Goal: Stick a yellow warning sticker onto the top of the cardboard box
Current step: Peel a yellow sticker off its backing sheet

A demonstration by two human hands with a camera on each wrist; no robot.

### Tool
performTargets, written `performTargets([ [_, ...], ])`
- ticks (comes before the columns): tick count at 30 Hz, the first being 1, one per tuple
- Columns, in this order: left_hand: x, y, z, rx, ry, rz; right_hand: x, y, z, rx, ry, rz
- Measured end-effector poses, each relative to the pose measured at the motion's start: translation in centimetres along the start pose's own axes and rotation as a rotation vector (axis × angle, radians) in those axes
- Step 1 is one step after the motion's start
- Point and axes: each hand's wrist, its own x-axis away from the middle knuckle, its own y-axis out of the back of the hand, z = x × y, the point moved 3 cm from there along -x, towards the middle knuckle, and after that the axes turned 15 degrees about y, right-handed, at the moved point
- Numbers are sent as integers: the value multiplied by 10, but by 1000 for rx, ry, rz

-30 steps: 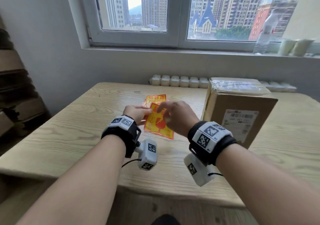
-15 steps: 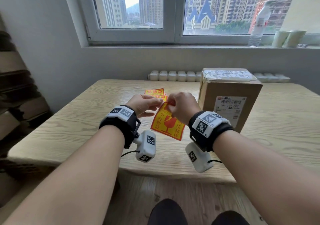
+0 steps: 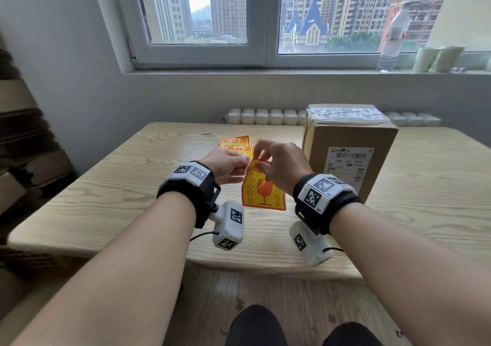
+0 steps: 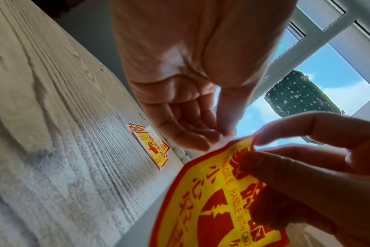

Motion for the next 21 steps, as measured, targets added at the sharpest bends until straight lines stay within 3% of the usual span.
performTargets([
  [9, -6, 2, 1, 36, 12, 49, -4, -6, -6, 85, 38, 58],
  [21, -19, 25, 1, 88, 24, -186, -13, -11, -10, 67, 19, 45],
])
